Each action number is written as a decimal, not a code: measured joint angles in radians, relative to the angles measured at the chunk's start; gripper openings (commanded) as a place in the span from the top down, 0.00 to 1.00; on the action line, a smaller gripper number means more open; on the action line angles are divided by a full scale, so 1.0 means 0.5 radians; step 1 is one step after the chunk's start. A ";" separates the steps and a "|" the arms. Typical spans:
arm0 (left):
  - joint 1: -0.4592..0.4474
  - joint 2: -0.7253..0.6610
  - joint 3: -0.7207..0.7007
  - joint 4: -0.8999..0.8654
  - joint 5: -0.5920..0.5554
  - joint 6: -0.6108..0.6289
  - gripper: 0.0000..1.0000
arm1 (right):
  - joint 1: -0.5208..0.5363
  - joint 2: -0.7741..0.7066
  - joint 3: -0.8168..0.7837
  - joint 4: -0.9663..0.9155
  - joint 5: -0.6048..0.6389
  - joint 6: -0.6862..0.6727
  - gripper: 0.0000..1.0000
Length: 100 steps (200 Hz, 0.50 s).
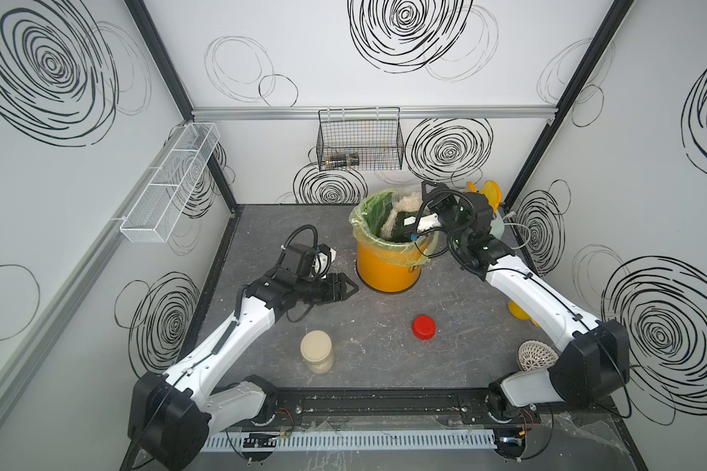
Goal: Empty expired oatmeal from jars
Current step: Pour the expired oatmeal into the trash bin.
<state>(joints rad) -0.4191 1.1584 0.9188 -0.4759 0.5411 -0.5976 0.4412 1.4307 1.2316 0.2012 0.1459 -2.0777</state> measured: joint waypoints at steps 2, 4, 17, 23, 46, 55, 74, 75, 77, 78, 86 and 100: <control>0.000 0.002 -0.002 0.002 0.000 0.000 0.32 | 0.003 0.000 0.000 0.000 0.002 0.000 0.74; 0.000 0.003 -0.002 0.002 0.000 0.001 0.32 | 0.006 0.001 0.000 0.000 0.003 0.000 0.74; -0.001 0.011 -0.002 0.006 0.000 0.005 0.32 | 0.021 0.005 0.000 -0.008 0.012 -0.002 0.74; -0.001 0.014 -0.002 0.009 0.000 0.008 0.32 | 0.028 0.008 0.000 -0.014 0.018 -0.004 0.75; -0.001 0.025 -0.011 0.017 0.002 0.022 0.32 | 0.056 0.049 0.050 -0.081 0.053 -0.007 0.75; -0.004 0.028 -0.022 0.021 0.003 0.026 0.32 | 0.060 0.083 0.095 -0.105 0.065 -0.007 0.75; -0.004 0.029 -0.047 0.029 0.011 0.034 0.32 | 0.070 0.156 0.183 -0.156 0.088 -0.007 0.75; -0.004 0.028 -0.049 0.031 0.011 0.036 0.32 | 0.071 0.164 0.189 -0.159 0.091 -0.007 0.75; -0.004 0.029 -0.052 0.032 0.012 0.037 0.32 | 0.072 0.169 0.195 -0.163 0.094 -0.007 0.75; -0.004 0.029 -0.053 0.034 0.012 0.037 0.32 | 0.073 0.175 0.201 -0.165 0.097 -0.007 0.75; -0.004 0.028 -0.069 0.051 0.016 0.040 0.32 | 0.077 0.202 0.226 -0.173 0.114 -0.007 0.74; -0.004 0.024 -0.113 0.099 0.026 0.040 0.32 | 0.082 0.236 0.240 -0.175 0.147 -0.007 0.74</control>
<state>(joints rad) -0.4210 1.1702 0.8623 -0.4263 0.5541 -0.5774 0.4820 1.5486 1.3514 0.1139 0.2195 -2.0811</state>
